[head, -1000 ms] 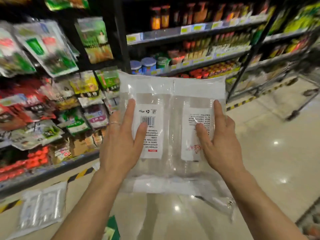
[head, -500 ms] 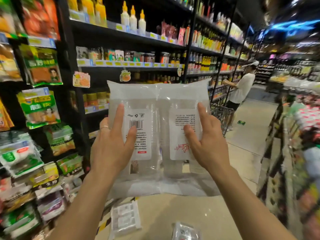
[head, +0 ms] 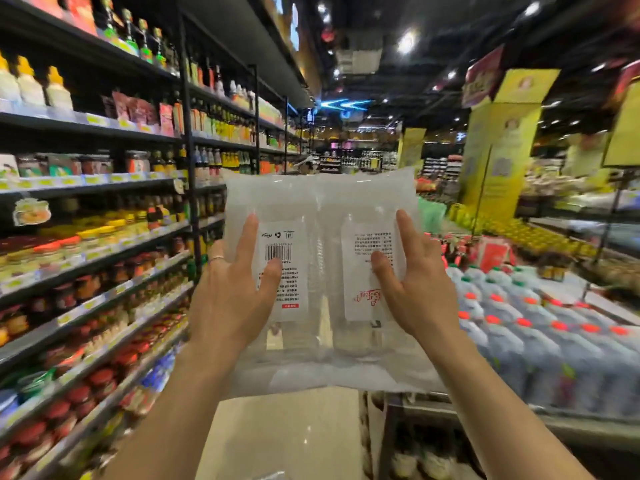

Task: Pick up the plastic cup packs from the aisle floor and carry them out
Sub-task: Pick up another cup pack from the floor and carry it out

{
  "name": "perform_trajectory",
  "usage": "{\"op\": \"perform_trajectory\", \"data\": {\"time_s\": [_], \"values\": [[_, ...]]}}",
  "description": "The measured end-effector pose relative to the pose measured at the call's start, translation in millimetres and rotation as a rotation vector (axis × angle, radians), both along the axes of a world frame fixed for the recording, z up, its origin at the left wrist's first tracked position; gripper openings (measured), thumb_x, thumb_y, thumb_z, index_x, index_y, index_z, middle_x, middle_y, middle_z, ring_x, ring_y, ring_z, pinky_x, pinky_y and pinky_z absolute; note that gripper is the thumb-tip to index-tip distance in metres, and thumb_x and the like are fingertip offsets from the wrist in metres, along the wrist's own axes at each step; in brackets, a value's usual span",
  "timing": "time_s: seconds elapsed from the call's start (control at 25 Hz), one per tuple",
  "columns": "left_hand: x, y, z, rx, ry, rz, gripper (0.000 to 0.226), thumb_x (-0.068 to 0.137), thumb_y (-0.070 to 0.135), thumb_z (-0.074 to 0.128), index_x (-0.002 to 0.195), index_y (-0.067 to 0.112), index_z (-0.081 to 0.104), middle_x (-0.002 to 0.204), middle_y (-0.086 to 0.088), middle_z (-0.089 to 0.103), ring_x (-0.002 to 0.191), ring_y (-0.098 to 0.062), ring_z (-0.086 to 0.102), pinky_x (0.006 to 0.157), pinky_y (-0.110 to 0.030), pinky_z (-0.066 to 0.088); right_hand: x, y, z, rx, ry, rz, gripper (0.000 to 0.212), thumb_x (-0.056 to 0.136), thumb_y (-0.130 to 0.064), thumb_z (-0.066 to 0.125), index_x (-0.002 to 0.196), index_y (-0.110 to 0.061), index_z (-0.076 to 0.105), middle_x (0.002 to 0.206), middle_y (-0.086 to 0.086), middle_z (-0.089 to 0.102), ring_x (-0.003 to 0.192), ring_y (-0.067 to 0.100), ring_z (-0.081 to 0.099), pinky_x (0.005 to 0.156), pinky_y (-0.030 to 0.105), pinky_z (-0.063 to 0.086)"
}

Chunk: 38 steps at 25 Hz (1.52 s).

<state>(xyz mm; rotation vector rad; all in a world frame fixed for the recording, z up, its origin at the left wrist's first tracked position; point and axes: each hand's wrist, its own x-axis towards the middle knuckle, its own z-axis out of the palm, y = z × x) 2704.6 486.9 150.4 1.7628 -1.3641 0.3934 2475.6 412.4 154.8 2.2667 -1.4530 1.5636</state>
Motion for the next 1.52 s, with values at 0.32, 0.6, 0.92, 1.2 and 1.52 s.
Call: {"op": "perform_trajectory", "data": {"time_s": [0.32, 0.6, 0.92, 1.2, 1.52], "values": [[-166, -37, 13, -0.004, -0.044, -0.342, 0.067, 0.094, 0.060, 0.028, 0.151, 0.048, -0.005, 0.150, -0.017, 0.034, 0.124, -0.036, 0.048, 0.092, -0.051, 0.046, -176, 50, 7, 0.000, -0.057, -0.353, 0.067, 0.096, -0.051, 0.044, 0.153, -0.043, 0.010, 0.146, 0.008, 0.034, 0.125, 0.027, 0.046, 0.088, 0.043, 0.046], [-323, -36, 11, -0.019, -0.082, -0.587, 0.066, 0.095, 0.062, 0.029, 0.150, 0.051, -0.006, 0.156, -0.014, 0.027, 0.131, -0.036, 0.044, 0.092, -0.053, 0.047, -324, 106, -3, 0.000, -0.079, -0.582, 0.064, 0.098, -0.052, 0.040, 0.153, -0.045, 0.008, 0.148, 0.003, 0.034, 0.123, 0.019, 0.043, 0.081, 0.035, 0.042], [-524, -8, -1, -0.012, -0.061, -0.817, 0.065, 0.091, 0.065, 0.023, 0.149, 0.055, -0.005, 0.155, -0.018, 0.028, 0.130, -0.037, 0.044, 0.090, -0.052, 0.050, -511, 178, -10, 0.018, -0.089, -0.777, 0.063, 0.097, -0.052, 0.040, 0.151, -0.050, 0.007, 0.148, 0.002, 0.034, 0.120, 0.025, 0.050, 0.076, 0.036, 0.044], [-683, 30, -9, 0.022, -0.037, -0.934, 0.067, 0.095, 0.058, 0.033, 0.151, 0.051, -0.003, 0.148, -0.018, 0.034, 0.123, -0.036, 0.048, 0.085, -0.043, 0.047, -654, 238, -14, 0.058, -0.078, -0.904, 0.064, 0.097, -0.052, 0.040, 0.151, -0.048, 0.006, 0.147, 0.005, 0.034, 0.120, 0.026, 0.050, 0.085, 0.041, 0.047], [-824, 32, -14, -0.024, -0.033, -1.113, 0.067, 0.095, 0.058, 0.034, 0.152, 0.047, 0.001, 0.149, -0.012, 0.032, 0.118, -0.030, 0.052, 0.084, -0.043, 0.051, -768, 273, -23, 0.087, -0.098, -1.064, 0.063, 0.097, -0.055, 0.035, 0.151, -0.050, 0.002, 0.154, 0.004, 0.026, 0.126, 0.028, 0.047, 0.088, 0.043, 0.048]]}}
